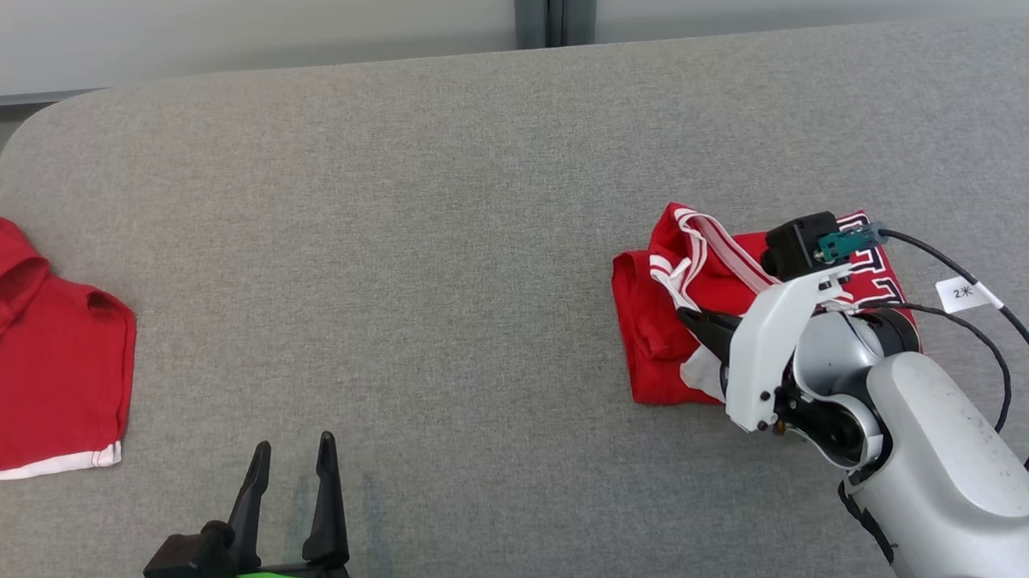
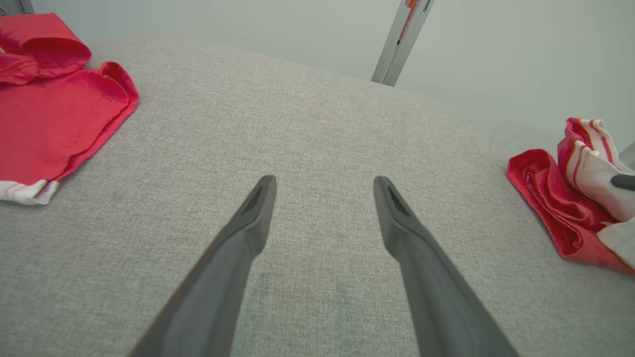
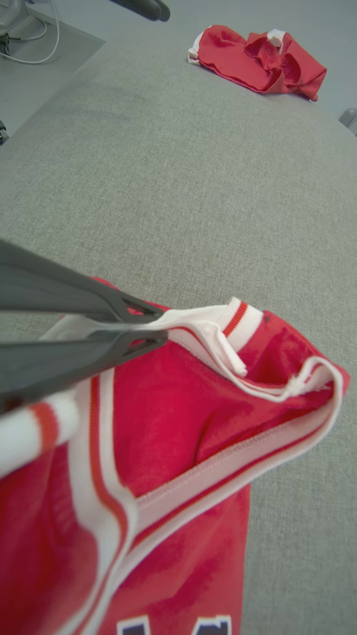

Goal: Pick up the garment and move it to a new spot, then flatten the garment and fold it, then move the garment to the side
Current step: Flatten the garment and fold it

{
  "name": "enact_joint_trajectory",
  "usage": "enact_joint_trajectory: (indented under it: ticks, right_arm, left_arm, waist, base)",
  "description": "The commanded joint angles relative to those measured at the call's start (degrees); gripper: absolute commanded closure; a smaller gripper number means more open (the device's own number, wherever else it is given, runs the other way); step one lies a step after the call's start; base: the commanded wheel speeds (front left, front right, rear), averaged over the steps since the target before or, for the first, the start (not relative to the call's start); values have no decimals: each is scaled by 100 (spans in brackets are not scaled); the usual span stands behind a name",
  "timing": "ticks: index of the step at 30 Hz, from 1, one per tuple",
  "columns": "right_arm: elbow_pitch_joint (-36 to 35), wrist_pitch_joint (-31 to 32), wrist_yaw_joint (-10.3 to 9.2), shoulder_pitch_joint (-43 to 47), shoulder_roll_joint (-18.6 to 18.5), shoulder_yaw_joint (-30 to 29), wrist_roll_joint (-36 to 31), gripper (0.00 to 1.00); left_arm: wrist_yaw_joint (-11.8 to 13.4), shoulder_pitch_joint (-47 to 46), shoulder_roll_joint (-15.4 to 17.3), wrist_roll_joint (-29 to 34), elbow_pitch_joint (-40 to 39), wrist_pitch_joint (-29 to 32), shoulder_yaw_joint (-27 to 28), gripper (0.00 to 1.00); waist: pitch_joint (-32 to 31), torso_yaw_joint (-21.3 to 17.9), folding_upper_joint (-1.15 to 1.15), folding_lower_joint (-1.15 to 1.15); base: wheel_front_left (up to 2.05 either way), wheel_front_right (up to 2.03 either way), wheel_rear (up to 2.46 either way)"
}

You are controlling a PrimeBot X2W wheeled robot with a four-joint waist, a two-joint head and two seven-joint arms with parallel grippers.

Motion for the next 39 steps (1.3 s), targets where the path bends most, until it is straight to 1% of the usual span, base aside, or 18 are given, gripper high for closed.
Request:
enact_joint_trajectory:
  ticks: [1, 6, 7, 8, 9, 12, 15, 17, 20, 24, 25, 28, 32, 34, 38, 39]
  right_arm:
    - [75, -90, -3, -91, 29, 58, -41, 100]
    - [313, -410, -2, -153, 93, 142, -161, 100]
    - [321, -481, -2, -167, 111, 160, -175, 93]
    - [311, -655, -2, -182, 154, 196, -184, 55]
    - [307, -765, -2, -170, 197, 197, -159, 0]
    - [115, -1167, -2, -85, 313, 187, -50, 0]
    - [-221, -1496, -3, 125, 292, 207, -17, 0]
    - [-487, -1666, -2, 277, 211, 216, -51, 0]
    - [-844, -2054, -2, 584, 1, 101, -362, 0]
    - [-1060, -2700, -2, 1100, -68, -347, -713, 0]
    - [-1069, -2863, -2, 1206, -67, -479, -791, 0]
    - [-965, -3458, -2, 1591, -153, -872, -1303, 0]
    - [-606, -4337, -3, 2038, -270, -1296, -2150, 0]
    - [-361, -4667, -3, 2270, -228, -1469, -2486, 0]
    - [-59, -4927, -4, 2615, -7, -1913, -2774, 0]
    - [-95, -4942, -6, 2669, 45, -2010, -2820, 0]
  left_arm:
    - [7, -71, 9, 1, 17, 0, 4, 0]
    - [26, -50, 9, -44, 19, 0, -2, 0]
    - [27, -50, 9, -46, 17, 0, -1, 0]
    - [29, -47, 9, -42, 27, 0, -6, 0]
    - [34, -38, 9, -38, 35, 0, -6, 0]
    - [54, 15, 9, -28, 28, 0, 10, 0]
    - [59, 101, 9, 1, 11, 0, 33, 0]
    - [53, 171, 10, 37, 6, 0, 51, 0]
    - [54, 218, 9, 82, -10, 0, 92, 0]
    - [93, 334, 10, 96, -29, 0, 119, 0]
    - [100, 362, 10, 92, -38, 0, 122, 0]
    - [112, 461, 10, 95, -73, 0, 102, 0]
    - [120, 642, 10, 124, -65, 0, 119, 0]
    - [131, 715, 10, 159, -77, 0, 153, 0]
    - [131, 855, 10, 246, -118, 0, 235, 0]
    - [128, 892, 10, 265, -129, 0, 264, 0]
  waist:
    - [-2, 19, 0, 0]
    - [5, 16, 0, 0]
    - [5, 10, 0, 0]
    - [-1, -4, 0, 0]
    - [-14, -18, 0, 0]
    - [-83, -72, 0, 0]
    - [-169, -149, 0, 0]
    - [-230, -222, 0, 0]
    - [-342, -336, 0, 0]
    - [-520, -465, 0, 0]
    - [-557, -497, 0, 0]
    - [-691, -574, 0, 0]
    - [-900, -627, 0, 0]
    - [-978, -629, 0, 0]
    - [-1102, -595, 0, 0]
    - [-1134, -586, 0, 0]
  base:
    - [0, 0, 0]
    - [0, 0, 0]
    - [0, 0, 0]
    - [0, 0, 0]
    - [0, 0, 0]
    - [0, 0, 0]
    - [0, 0, 0]
    - [0, 0, 0]
    - [0, 0, 0]
    - [0, 0, 0]
    - [0, 0, 0]
    - [0, 0, 0]
    - [0, 0, 0]
    - [0, 0, 0]
    - [0, 0, 0]
    - [0, 0, 0]
